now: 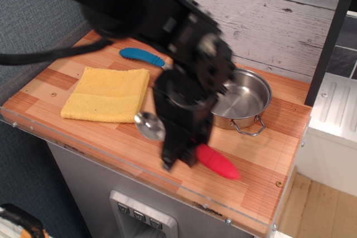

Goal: Put the spoon under the pot, with the metal part of the spoon facing left.

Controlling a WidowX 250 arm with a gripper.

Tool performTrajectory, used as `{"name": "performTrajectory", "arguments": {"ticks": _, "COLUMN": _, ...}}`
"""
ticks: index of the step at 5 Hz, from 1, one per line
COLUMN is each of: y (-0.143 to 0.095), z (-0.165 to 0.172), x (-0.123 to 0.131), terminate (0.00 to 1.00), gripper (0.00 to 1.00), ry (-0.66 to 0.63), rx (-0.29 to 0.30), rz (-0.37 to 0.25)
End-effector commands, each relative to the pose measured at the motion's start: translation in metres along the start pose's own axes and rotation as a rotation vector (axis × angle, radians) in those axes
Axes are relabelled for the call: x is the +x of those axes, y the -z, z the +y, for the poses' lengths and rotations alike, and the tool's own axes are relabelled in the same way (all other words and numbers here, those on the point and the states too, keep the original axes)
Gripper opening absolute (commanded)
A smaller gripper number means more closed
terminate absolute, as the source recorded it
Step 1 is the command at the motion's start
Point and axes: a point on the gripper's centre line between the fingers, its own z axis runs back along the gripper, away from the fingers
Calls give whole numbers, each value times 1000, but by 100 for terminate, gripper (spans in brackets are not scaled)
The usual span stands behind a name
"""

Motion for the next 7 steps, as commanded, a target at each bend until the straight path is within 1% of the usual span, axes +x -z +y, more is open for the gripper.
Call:
{"name": "performTrajectory", "arguments": {"ticks": 1, "y": 11, "z": -17, "x": -23, "terminate": 0, "gripper": 0, "ry": -56, "rx": 1, "rz": 38}}
{"name": "performTrajectory", "arguments": {"ticks": 2, "y": 20, "z": -15, "x": -30, "terminate": 0, "gripper": 0, "ry": -48, "rx": 15, "rz": 37}}
{"name": "performTrajectory", "arguments": {"ticks": 3, "y": 27, "z": -15, "x": -34, "terminate": 0, "gripper": 0, "ry": -48, "rx": 14, "rz": 56}}
{"name": "performTrajectory", "arguments": {"ticks": 4, "y": 29, "z": -13, "x": -33, "terminate": 0, "gripper": 0, "ry": -35, "rx": 14, "rz": 70}}
{"name": "performTrajectory", "arguments": {"ticks": 5, "y": 25, "z": -13, "x": -31, "terminate": 0, "gripper": 100, "ry": 8, "rx": 29, "rz": 88}}
{"name": "performTrajectory", "arguments": {"ticks": 6, "y": 19, "z": -13, "x": -29, "terminate": 0, "gripper": 100, "ry": 16, "rx": 29, "rz": 92}}
{"name": "performTrajectory", "arguments": {"ticks": 7, "y": 5, "z": -18, "x": -27, "terminate": 0, "gripper": 100, "ry": 23, "rx": 31, "rz": 77}}
